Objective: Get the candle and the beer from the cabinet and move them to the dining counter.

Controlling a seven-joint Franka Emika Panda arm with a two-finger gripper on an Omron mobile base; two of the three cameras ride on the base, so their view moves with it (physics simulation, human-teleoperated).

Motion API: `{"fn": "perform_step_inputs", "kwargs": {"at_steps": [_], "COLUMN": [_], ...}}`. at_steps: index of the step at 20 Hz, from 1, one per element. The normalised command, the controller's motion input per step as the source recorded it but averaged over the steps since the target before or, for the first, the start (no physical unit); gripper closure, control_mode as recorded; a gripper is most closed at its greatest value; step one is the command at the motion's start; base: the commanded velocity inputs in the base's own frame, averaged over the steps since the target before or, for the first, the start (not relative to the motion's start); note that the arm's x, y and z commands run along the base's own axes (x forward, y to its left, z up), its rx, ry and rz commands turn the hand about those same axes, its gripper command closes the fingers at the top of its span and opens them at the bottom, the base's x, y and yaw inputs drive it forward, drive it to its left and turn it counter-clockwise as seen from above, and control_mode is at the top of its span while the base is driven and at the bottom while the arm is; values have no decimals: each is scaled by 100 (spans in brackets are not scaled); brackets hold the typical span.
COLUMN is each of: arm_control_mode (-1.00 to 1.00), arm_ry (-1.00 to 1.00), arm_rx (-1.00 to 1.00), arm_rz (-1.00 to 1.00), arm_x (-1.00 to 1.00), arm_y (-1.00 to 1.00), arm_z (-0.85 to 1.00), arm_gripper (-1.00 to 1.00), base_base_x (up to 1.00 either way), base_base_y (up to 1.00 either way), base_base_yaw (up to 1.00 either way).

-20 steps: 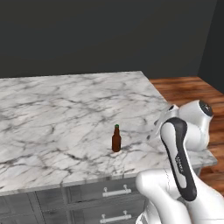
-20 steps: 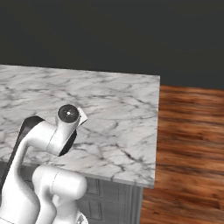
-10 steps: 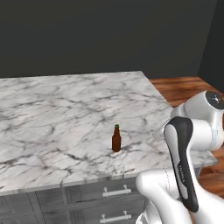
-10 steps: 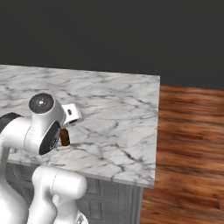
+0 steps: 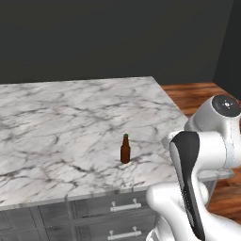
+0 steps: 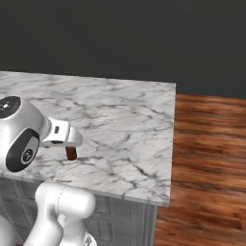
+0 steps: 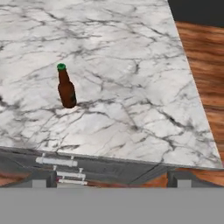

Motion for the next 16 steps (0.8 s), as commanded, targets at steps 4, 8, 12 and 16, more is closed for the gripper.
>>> {"fn": "perform_step_inputs", "kwargs": {"at_steps": [4, 8, 12, 16], "arm_control_mode": [-100, -100, -100, -100], "arm_ry": [-16, -4, 0, 0], "arm_rx": [18, 20, 0, 0], "arm_rz": [-29, -20, -1, 0], "arm_x": [-28, -7, 0, 0], "arm_y": [0, 0, 0, 0], "arm_z": [-27, -13, 0, 0], "arm_gripper": [-100, -100, -100, -100], "base_base_x": [0, 0, 0, 0], "base_base_y": [0, 0, 0, 0], "base_base_yaw": [0, 0, 0, 0]}}
